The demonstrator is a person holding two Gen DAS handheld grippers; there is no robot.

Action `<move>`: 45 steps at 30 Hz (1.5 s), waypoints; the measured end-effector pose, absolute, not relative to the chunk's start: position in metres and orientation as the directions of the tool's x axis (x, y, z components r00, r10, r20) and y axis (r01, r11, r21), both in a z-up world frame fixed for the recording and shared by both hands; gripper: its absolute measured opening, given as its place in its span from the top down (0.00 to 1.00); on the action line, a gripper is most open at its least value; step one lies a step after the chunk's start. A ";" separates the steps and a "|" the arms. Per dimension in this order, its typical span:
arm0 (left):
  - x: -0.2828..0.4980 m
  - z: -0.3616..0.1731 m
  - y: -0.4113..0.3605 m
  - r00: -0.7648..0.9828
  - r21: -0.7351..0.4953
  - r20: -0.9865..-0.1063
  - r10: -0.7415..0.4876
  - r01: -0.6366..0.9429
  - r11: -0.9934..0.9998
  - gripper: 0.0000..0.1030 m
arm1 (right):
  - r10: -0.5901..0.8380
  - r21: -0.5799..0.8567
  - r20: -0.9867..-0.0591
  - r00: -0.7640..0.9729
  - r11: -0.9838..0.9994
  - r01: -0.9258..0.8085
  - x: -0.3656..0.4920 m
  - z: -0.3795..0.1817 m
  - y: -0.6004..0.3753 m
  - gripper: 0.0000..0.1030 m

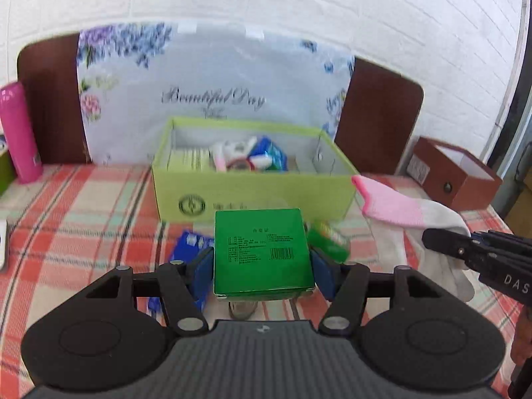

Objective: Organize objects
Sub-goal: 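Carry the green box and pink-cuffed glove into the lime-green box and release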

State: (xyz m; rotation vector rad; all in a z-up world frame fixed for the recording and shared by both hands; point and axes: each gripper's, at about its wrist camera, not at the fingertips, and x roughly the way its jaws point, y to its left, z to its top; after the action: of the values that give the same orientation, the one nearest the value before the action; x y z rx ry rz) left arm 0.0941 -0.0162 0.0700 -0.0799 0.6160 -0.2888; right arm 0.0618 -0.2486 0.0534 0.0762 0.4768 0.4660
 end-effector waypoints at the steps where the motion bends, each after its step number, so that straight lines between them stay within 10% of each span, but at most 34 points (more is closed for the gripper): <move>1: 0.099 0.076 -0.017 0.786 -0.159 -0.545 -0.292 0.245 0.956 0.37 | 0.442 0.175 -0.412 0.797 0.897 -0.407 0.068 0.058 -0.248 0.92; 17: 0.220 0.108 -0.020 0.831 -0.138 -0.511 -0.221 0.174 0.975 0.37 | 0.373 0.211 -0.347 0.860 0.925 -0.316 0.208 0.076 -0.224 0.92; 27: 0.274 0.074 -0.015 0.814 -0.119 -0.557 -0.165 0.119 0.986 0.37 | 0.325 0.135 -0.515 0.793 0.945 -0.299 0.282 0.010 -0.198 0.87; 29: 0.280 0.065 -0.016 0.811 -0.105 -0.568 -0.142 0.100 0.989 0.28 | 0.295 0.096 -0.547 0.783 0.952 -0.292 0.287 -0.002 -0.194 0.57; 32: 0.281 0.058 -0.014 0.811 -0.104 -0.570 -0.131 0.087 0.991 0.23 | 0.301 0.067 -0.521 0.799 0.947 -0.313 0.283 -0.004 -0.191 0.37; 45: 0.248 0.075 -0.015 0.815 -0.079 -0.572 -0.098 0.065 0.995 0.21 | 0.314 0.111 -0.438 0.842 0.949 -0.296 0.245 0.028 -0.206 0.00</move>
State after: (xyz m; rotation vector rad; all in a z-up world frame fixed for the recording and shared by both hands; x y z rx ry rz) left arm 0.2477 -0.0150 0.0748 -0.0567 0.6126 -0.0868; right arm 0.2454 -0.2065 0.0283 0.0399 0.4695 0.3226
